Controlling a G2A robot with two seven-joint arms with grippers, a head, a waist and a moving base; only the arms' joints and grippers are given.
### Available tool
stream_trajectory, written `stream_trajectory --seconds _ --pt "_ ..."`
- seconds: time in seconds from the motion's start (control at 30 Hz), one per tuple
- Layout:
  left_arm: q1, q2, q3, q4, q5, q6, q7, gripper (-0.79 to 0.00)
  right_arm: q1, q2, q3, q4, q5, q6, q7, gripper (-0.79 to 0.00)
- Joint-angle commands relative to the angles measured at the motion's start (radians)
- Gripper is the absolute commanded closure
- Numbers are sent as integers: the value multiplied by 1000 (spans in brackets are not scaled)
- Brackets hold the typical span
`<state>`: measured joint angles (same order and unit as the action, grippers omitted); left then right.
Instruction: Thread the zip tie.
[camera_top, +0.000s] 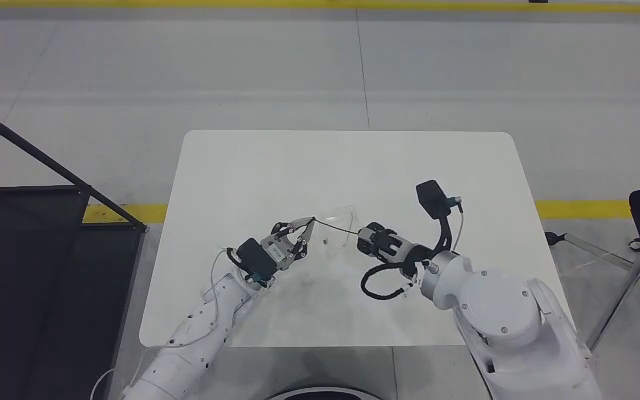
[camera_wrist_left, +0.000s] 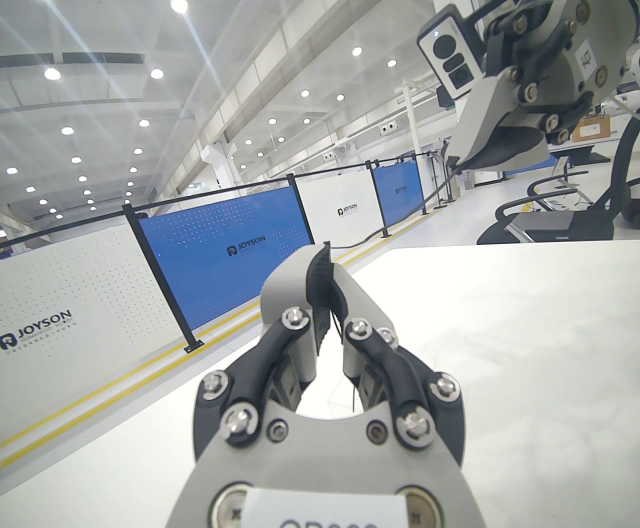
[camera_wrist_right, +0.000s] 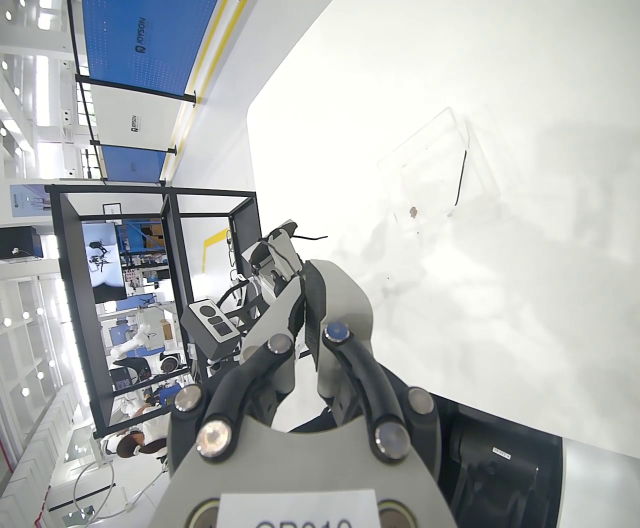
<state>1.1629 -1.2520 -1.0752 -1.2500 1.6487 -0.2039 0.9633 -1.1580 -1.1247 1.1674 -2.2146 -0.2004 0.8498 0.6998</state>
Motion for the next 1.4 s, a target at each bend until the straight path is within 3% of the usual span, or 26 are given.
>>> stream_trajectory --seconds 0.0,1.37 --pt "0 0 0 0 0 0 0 0 -1 1 0 0 1 -1 0 0" --pt "0 0 0 0 0 0 0 0 23 11 -18 11 15 17 -3 0"
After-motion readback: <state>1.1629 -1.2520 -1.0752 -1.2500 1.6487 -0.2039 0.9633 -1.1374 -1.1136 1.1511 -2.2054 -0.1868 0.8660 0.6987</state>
